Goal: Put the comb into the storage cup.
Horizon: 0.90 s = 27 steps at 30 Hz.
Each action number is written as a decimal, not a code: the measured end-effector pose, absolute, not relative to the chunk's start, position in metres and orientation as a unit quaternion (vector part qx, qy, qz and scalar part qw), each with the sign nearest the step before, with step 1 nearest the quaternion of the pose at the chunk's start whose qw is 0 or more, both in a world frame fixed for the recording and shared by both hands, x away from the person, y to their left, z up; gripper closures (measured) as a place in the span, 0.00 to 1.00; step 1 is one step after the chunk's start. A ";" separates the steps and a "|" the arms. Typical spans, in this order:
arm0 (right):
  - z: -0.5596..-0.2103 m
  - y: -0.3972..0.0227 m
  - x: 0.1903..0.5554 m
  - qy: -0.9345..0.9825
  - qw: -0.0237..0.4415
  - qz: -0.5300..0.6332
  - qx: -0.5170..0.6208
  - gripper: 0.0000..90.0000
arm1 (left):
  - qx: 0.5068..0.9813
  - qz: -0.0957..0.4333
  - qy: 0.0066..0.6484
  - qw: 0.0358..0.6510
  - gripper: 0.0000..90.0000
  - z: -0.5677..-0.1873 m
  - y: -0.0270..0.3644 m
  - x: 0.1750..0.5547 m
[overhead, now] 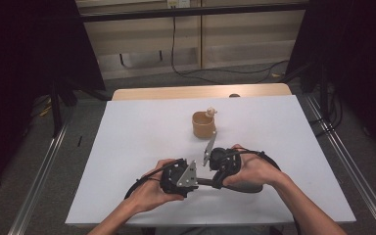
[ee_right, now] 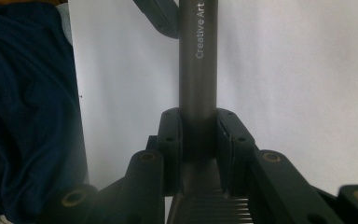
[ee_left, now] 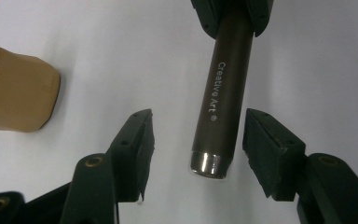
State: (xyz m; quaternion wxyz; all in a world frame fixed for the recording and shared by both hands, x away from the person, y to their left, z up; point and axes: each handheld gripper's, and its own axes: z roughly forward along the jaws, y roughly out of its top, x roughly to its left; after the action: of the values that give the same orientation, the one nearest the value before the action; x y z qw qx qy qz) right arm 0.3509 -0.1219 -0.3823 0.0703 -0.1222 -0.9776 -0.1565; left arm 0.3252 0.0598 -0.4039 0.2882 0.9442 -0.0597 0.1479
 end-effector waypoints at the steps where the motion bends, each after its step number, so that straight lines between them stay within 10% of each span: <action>1: -0.382 -0.122 0.351 -0.978 0.071 -0.156 -0.122 0.81 | 0.945 0.145 -0.063 0.286 0.52 -0.404 0.060 0.325; 27: -0.385 -0.119 0.350 -0.976 0.079 -0.163 -0.123 0.81 | 0.947 0.144 -0.093 0.272 0.73 -0.403 0.054 0.320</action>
State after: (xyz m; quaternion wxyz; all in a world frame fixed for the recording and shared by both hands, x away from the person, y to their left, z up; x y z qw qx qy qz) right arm 0.3504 -0.1194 -0.3854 0.0788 -0.1226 -0.9758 -0.1633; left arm 0.3202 0.0538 -0.4031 0.2718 0.9468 -0.0935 0.1444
